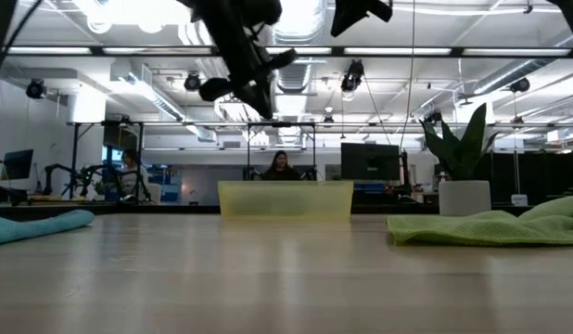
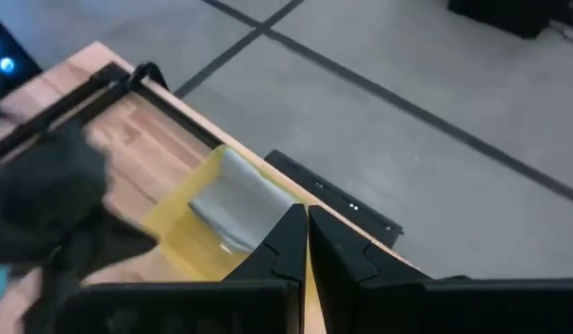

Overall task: Fold microfiber towels
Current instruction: Put the gray microfiber cloth into the bin

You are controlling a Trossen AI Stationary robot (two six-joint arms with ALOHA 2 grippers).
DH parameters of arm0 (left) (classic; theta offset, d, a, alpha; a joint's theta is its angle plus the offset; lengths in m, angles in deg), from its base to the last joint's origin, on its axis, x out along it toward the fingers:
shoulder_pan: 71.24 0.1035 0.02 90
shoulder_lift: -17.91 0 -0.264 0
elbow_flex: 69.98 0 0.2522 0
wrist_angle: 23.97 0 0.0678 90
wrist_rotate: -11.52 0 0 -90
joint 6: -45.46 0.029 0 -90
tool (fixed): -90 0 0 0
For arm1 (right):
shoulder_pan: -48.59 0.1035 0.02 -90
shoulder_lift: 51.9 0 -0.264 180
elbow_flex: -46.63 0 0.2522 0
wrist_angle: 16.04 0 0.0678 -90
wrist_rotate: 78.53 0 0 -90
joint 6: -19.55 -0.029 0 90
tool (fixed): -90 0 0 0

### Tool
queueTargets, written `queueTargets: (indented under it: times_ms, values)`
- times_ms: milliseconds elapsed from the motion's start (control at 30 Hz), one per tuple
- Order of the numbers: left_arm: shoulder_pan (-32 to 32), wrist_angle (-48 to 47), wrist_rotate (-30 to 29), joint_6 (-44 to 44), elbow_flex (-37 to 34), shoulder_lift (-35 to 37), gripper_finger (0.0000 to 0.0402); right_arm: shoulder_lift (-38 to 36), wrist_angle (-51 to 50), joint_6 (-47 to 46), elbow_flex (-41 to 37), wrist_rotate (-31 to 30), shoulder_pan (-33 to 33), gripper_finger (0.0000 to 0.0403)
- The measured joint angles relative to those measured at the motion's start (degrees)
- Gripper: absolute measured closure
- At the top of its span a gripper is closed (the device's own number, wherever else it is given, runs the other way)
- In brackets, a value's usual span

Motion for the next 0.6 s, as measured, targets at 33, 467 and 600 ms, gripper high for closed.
queueTargets:
  times_ms: [33, 467, 600]
  values:
    - [0.6, -2.3, 0.1, -0.2, 2.6, -2.0, 0.0401, 0.0, 0.0, 0.9, 0.0, 0.1, 0.0, 0.0392]
    - [7.3, -13.7, 5.2, -0.3, 20.3, -20.8, 0.0402, 0.5, 0.7, 4.0, 0.0, 5.8, 0.0, 0.0392]
    - [9.6, -15.9, 5.7, 0.0, 20.4, -23.4, 0.0402, 0.9, 0.1, 4.0, -0.1, 7.4, -0.1, 0.0392]
